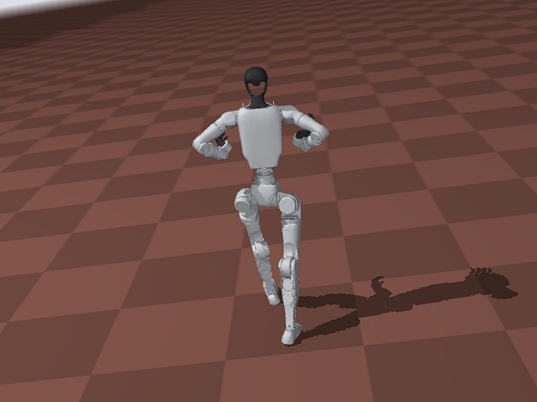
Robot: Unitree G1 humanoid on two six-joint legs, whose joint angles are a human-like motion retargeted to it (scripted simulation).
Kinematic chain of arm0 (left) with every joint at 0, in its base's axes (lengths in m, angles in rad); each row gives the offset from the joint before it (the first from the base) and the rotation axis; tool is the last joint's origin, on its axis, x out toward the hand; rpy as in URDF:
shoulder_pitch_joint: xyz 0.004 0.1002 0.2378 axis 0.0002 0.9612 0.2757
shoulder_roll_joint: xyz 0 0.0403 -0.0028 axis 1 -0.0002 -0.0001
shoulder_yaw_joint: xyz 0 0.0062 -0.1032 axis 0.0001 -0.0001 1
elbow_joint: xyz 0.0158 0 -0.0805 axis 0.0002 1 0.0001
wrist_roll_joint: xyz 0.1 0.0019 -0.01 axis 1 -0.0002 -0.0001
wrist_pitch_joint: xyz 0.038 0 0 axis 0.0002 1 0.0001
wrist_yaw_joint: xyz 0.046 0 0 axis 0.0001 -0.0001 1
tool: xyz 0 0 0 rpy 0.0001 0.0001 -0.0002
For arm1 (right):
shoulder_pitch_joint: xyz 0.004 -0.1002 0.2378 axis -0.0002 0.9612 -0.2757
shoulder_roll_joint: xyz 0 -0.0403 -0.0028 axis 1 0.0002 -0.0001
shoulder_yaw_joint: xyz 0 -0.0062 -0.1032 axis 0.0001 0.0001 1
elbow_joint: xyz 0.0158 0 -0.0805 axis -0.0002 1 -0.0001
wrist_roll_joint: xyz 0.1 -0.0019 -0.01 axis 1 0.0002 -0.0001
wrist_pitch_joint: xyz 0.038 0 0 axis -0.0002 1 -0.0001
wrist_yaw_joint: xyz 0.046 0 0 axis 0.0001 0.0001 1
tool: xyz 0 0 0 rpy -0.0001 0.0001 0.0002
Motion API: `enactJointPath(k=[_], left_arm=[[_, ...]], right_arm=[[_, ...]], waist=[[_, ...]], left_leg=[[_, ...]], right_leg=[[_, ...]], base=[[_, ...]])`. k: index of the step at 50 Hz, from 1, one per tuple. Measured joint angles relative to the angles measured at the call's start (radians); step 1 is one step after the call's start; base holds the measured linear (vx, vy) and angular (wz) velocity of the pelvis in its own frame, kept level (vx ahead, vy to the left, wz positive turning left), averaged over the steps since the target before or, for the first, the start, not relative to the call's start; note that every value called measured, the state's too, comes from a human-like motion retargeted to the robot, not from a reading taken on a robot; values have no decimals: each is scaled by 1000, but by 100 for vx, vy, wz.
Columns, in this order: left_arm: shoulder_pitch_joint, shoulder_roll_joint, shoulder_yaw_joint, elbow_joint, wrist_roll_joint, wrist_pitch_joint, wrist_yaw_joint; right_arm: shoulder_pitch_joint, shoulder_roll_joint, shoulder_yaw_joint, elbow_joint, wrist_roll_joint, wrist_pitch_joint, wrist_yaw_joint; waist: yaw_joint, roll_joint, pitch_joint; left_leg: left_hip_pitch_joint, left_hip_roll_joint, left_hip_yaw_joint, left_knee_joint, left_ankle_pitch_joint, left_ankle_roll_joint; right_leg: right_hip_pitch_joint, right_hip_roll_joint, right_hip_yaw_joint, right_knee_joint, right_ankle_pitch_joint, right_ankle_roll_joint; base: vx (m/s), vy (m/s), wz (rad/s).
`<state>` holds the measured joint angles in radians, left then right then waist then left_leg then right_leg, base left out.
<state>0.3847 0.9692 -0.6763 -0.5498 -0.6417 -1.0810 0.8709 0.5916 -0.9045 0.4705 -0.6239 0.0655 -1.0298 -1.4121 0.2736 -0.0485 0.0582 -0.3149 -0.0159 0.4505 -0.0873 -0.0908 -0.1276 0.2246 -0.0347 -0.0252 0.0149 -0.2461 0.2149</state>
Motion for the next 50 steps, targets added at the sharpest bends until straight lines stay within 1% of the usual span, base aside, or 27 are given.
enactJointPath(k=[3, 5, 7, 8, 10, 12, 14, 15, 17, 18, 20, 22, 25, 27, 29, 30, 32, 34, 37, 38, 40, 41, 42, 43, 45, 47, 50], left_arm=[[-4, -4, -28, -15, 60, 1, 39], [-2, -2, -60, -33, 62, -18, 0], [15, -10, -99, -62, -24, -82, -74], [21, -15, -112, -50, -61, -58, -108], [40, -44, -141, -55, -233, -38, -179], [69, -91, -157, -59, -567, 20, -303], [102, -134, -161, -45, -883, 96, -411], [115, -148, -163, -37, -984, 125, -437], [111, -143, -157, -15, -1030, 133, -504], [98, -129, -151, -2, -1005, 117, -542], [58, -83, -132, 24, -867, 42, -607], [17, -38, -113, 49, -681, -38, -607], [-16, -10, -107, 57, -483, -74, -510], [-39, 1, -111, 39, -379, -63, -401], [-50, 13, -112, 22, -303, -52, -310], [-49, 18, -112, 17, -277, -49, -282], [-50, 23, -110, 8, -234, -44, -233], [-50, 24, -107, 3, -198, -38, -189], [-46, 23, -95, 6, -137, -26, -118], [-42, 22, -90, 8, -115, -20, -94], [-23, 15, -87, 6, -85, -10, -62], [-2, 7, -86, -2, -108, -13, -77], [19, -2, -82, -9, -146, -15, -107], [41, -11, -76, -17, -213, -18, -165], [70, -24, -57, -29, -334, -16, -256], [94, -36, -45, -47, -440, -14, -355], [128, -50, -17, -55, -510, -15, -440]], right_arm=[[7, 2, 30, 2, -72, -21, -70], [23, 7, 53, 10, -80, -72, -61], [45, 13, 73, 18, -59, -124, -10], [54, 20, 74, 22, -32, -122, -8], [64, 25, 75, 18, 37, -89, 23], [65, 22, 60, -2, 161, -14, 84], [65, 17, 39, -22, 268, 57, 130], [66, 14, 31, -28, 299, 81, 140], [71, 5, 16, -40, 314, 83, 152], [74, -1, 8, -45, 306, 71, 157], [83, -12, -5, -53, 268, 31, 160], [94, -18, -14, -55, 230, 3, 156], [108, -20, -29, -56, 199, 5, 144], [108, -21, -46, -60, 181, 33, 128], [105, -17, -56, -67, 155, 64, 109], [105, -13, -56, -69, 141, 73, 104], [99, -3, -54, -71, 116, 86, 89], [97, 2, -55, -71, 98, 93, 73], [95, 4, -50, -82, 94, 95, 44], [97, 8, -38, -87, 110, 88, 38], [111, 31, 14, -96, 223, 31, 52], [125, 69, 63, -90, 457, -31, 166], [144, 111, 102, -84, 714, -57, 316], [169, 158, 120, -78, 1020, -12, 539], [206, 234, 105, -13, 1387, 164, 858], [235, 278, 94, 27, 1617, 279, 1050], [261, 304, 88, 64, 1702, 350, 1168]], waist=[[-28, 0, -24], [-53, 8, -41], [-77, 27, -57], [-89, 40, -66], [-111, 62, -78], [-134, 77, -81], [-156, 92, -73], [-166, 100, -67], [-191, 113, -57], [-206, 117, -53], [-236, 124, -45], [-264, 123, -35], [-311, 101, -13], [-351, 76, 23], [-371, 60, 55], [-372, 57, 61], [-362, 64, 63], [-349, 62, 55], [-322, 35, 43], [-309, 22, 39], [-288, -3, 32], [-289, -14, 16], [-289, -25, 0], [-286, -34, -13], [-269, -51, -28], [-234, -70, -30], [-167, -98, -27]], left_leg=[[54, -4, -26, 0, 12, 15], [105, 0, -46, 0, -12, 24], [155, 22, -67, 10, -57, 28], [175, 37, -80, 20, -81, 30], [198, 63, -105, 38, -119, 32], [211, 76, -124, 53, -146, 31], [230, 84, -138, 66, -170, 30], [243, 88, -144, 71, -182, 30], [266, 91, -158, 83, -206, 30], [275, 89, -165, 88, -217, 31], [295, 83, -183, 99, -240, 32], [316, 69, -203, 110, -262, 34], [358, 26, -243, 127, -295, 36], [415, -8, -284, 137, -320, 31], [482, -8, -311, 136, -342, 20], [509, 10, -316, 135, -349, 9], [544, 49, -324, 142, -354, -3], [568, 59, -345, 167, -347, 9], [573, 49, -366, 268, -295, 48], [561, 45, -362, 329, -262, 67], [499, 40, -338, 510, -184, 115], [423, 41, -325, 639, -151, 146], [348, 41, -312, 761, -122, 176], [273, 38, -296, 870, -102, 206], [135, 25, -266, 1038, -96, 256], [41, -7, -239, 1105, -132, 278], [-50, -66, -200, 1057, -185, 278]], right_leg=[[20, 8, 12, 66, 62, -12], [18, 19, 9, 149, 158, -17], [-28, 36, -10, 303, 281, -17], [-69, 45, -26, 402, 334, -14], [-189, 50, -60, 625, 396, -14], [-323, 34, -93, 820, 389, -33], [-438, 11, -122, 948, 347, -63], [-488, -1, -136, 991, 322, -78], [-574, -26, -161, 1012, 270, -100], [-612, -39, -173, 1001, 248, -106], [-674, -66, -196, 931, 220, -108], [-702, -93, -221, 776, 231, -99], [-676, -138, -251, 404, 318, -71], [-599, -165, -257, 104, 387, -28], [-557, -166, -242, -69, 382, 30], [-560, -150, -227, -102, 352, 47], [-571, -108, -176, -102, 309, 47], [-549, -97, -140, -102, 335, 47], [-479, -113, -130, -102, 396, 47], [-450, -123, -134, -102, 394, 47], [-390, -148, -143, -102, 357, 47], [-377, -166, -154, -96, 330, 47], [-366, -184, -165, -88, 303, 47], [-358, -202, -177, -78, 279, 47], [-341, -231, -199, -65, 245, 47], [-321, -246, -207, -57, 220, 47], [-293, -254, -205, -46, 185, 47]], base=[[77, 13, 8], [80, 15, 24], [79, 15, 27], [75, 14, 29], [70, 13, 29], [64, 12, 28], [59, 11, 26], [57, 9, 27], [55, 8, 33], [53, 6, 42], [53, 4, 51], [54, 1, 66], [58, -4, 93], [67, -13, 120], [71, -28, 83], [70, -42, 40], [70, -40, 28], [74, -30, 36], [75, -33, 33], [74, -35, 28], [72, -30, 41], [69, -22, 72], [66, -15, 91], [63, -13, 87], [59, -13, 70], [56, -16, 26], [54, -16, -9]])
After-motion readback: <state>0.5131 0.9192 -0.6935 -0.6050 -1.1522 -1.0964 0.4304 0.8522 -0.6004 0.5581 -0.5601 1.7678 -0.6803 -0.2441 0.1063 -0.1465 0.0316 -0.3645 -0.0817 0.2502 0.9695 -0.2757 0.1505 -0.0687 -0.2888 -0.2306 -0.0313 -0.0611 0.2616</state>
